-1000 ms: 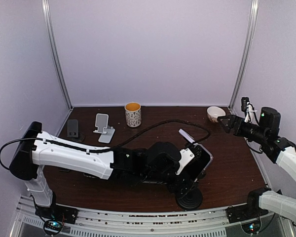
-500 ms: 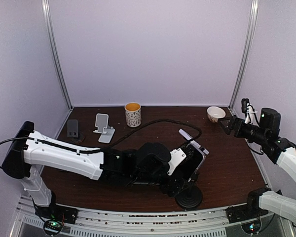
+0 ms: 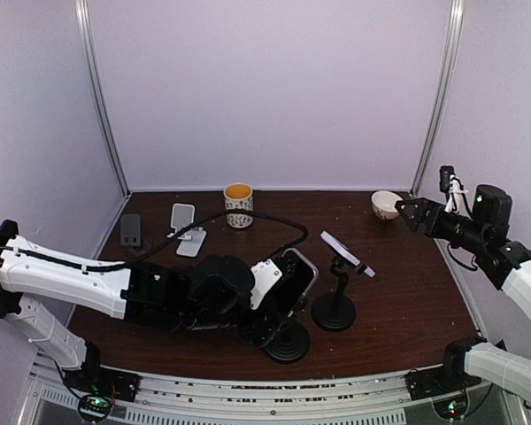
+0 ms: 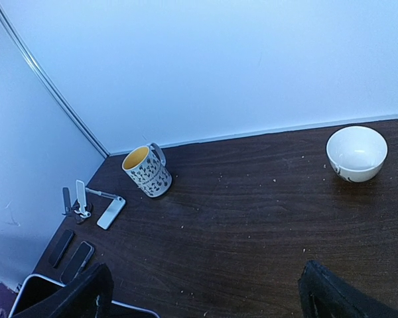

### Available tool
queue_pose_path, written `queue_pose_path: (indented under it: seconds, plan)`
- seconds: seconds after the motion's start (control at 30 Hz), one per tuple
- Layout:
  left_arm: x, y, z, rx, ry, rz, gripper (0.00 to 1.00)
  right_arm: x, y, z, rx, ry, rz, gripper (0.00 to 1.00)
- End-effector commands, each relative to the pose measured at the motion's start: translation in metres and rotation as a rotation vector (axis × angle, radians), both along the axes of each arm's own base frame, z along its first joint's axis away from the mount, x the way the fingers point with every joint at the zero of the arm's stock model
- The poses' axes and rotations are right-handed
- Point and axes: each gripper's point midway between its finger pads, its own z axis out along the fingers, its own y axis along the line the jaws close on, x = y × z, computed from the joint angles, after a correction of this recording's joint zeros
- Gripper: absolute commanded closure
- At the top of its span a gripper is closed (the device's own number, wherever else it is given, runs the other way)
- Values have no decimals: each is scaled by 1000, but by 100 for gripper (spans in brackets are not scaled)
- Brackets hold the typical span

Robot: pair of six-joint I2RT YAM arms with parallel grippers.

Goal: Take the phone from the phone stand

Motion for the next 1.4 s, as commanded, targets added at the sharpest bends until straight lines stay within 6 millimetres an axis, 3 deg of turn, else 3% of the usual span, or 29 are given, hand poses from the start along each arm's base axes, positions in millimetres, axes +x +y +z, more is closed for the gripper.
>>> queue_pose_path:
  seconds: [0.0,0.33,0.5,0.73,0.9,1.13,1.3,1.37]
  plan:
    - [45,18,55,-179,-73,200,45,-2,-10,37,12,-71,-59,0]
    - [102,47,72,-225,-103,396,49,-9,3,99,76,-172,6,0]
    - [123,56,63,-211,-41,497,52,-4,17,125,100,-182,77,0]
    - [127,48,56,-238,90,574,51,4,24,132,116,-182,91,0]
    - [129,51,40,-223,123,630,50,10,33,130,124,-166,125,0]
    - [129,50,32,-208,139,643,32,13,50,135,94,-150,179,0]
    - [123,40,32,-212,160,578,6,13,68,138,72,-138,233,0]
    - [121,35,30,-229,166,541,2,13,76,141,55,-131,258,0]
